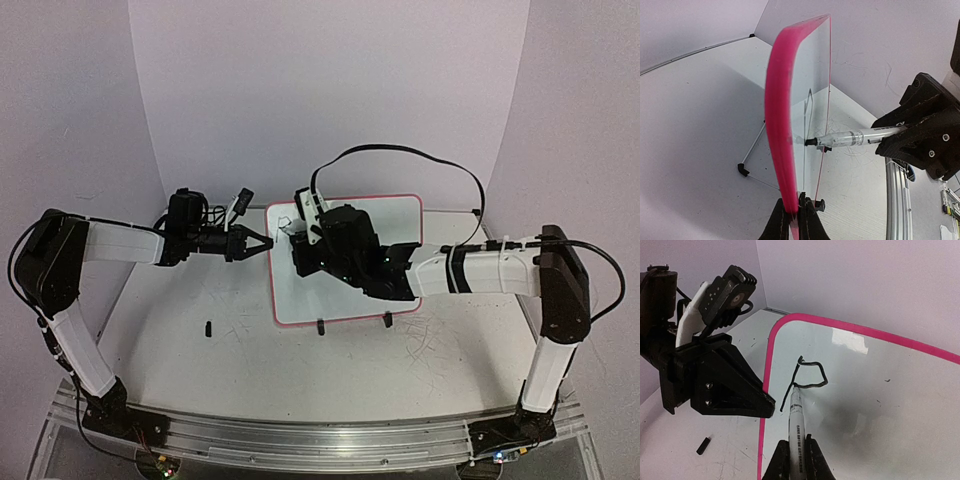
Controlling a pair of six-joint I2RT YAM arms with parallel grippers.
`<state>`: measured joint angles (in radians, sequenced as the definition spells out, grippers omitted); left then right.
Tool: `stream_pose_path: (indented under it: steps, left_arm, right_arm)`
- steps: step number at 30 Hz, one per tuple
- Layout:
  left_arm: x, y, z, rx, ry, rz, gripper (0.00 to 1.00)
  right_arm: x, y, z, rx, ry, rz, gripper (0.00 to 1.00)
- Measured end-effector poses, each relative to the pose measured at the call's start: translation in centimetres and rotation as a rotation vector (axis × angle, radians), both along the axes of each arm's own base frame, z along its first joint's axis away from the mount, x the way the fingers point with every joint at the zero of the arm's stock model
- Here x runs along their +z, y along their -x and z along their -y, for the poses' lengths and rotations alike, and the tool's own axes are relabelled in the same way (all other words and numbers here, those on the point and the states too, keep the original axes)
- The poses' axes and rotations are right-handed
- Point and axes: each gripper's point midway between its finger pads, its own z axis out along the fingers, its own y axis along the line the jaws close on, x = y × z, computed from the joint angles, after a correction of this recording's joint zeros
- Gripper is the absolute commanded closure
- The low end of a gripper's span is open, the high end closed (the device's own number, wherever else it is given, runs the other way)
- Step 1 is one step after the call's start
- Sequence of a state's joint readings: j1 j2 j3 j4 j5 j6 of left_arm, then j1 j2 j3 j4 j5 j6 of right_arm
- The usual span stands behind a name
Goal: Write a sentence on the whiteboard
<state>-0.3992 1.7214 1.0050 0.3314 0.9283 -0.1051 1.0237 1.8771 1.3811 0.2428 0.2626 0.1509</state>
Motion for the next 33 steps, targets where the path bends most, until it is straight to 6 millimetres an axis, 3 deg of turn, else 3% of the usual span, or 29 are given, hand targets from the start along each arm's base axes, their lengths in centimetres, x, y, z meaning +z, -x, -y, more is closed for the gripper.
stream_pose_path:
  steps: [8,19,33]
  left_arm:
    - [0.0,0.0,0.0,0.002,0.0,0.0,1.0]
    - [0.0,-0.1,0.0,0.004,-0.002,0.001,1.0]
    - [0.0,-0.1,0.0,0.004,-0.001,0.001,1.0]
  right_arm:
    - [0.0,-0.1,0.3,-0.032,-0.002,0.003,1.0]
    - [-0.7,0.2,2.7,-0.101,0.011,-0.004,1.0]
    - [-1.3,0.6,2.4,-0.083,-0.002,-0.03,1.0]
